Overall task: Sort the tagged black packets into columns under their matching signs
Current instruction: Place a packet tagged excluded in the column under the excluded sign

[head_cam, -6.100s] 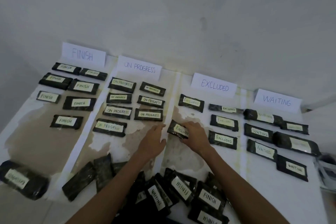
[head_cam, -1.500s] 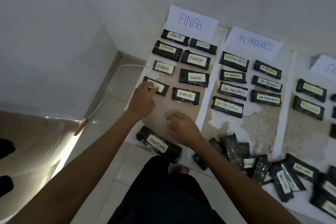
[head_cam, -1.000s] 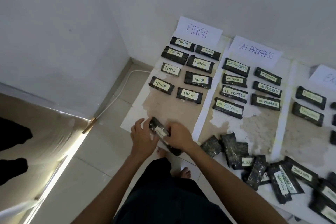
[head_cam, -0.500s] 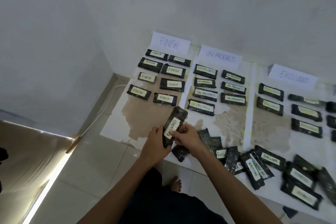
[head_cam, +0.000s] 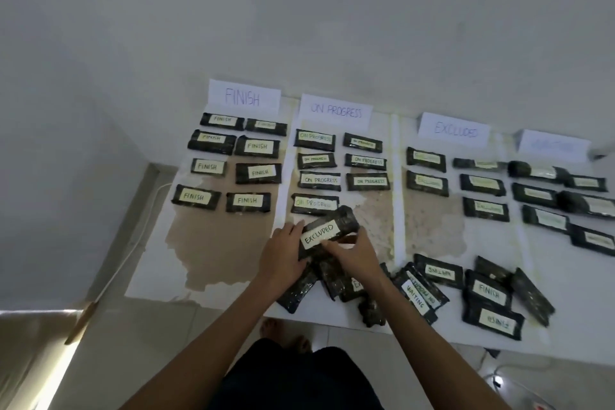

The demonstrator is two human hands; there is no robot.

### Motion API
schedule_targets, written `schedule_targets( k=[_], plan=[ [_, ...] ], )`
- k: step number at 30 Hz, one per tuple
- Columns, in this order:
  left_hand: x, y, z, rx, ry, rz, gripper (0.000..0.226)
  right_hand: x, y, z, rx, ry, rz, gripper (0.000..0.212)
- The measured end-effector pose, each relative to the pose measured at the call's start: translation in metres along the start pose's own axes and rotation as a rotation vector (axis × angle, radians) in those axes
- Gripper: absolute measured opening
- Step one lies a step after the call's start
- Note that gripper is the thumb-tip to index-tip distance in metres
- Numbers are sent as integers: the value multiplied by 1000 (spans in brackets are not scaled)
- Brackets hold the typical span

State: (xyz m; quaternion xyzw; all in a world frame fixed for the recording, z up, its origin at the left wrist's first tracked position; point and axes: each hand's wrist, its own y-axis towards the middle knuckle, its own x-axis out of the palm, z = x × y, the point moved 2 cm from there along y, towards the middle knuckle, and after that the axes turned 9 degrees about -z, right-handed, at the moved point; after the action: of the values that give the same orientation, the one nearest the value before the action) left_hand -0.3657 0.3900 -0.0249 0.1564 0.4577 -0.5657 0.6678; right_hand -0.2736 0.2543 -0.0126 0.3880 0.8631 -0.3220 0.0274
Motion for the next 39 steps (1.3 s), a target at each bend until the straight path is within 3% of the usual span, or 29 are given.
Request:
schedule_targets(
  k=[5,19,25,29,39],
  plan=[
    [-1,26,28,94,116,-76,68,-57,-7,13,52,46,99,76],
    [66,107,155,234,93,-109,58,-202,-7,78,24,-132,140,61],
    [95,146,188,247,181,-46,58,-249,18,100,8,-173,154,55],
    [109,177,196,272,145,21,46,-269,43,111,6,-206,125,57],
    [127,222,195,249,114,-50,70,-290,91,129,-24,-306,47,59]
  ],
)
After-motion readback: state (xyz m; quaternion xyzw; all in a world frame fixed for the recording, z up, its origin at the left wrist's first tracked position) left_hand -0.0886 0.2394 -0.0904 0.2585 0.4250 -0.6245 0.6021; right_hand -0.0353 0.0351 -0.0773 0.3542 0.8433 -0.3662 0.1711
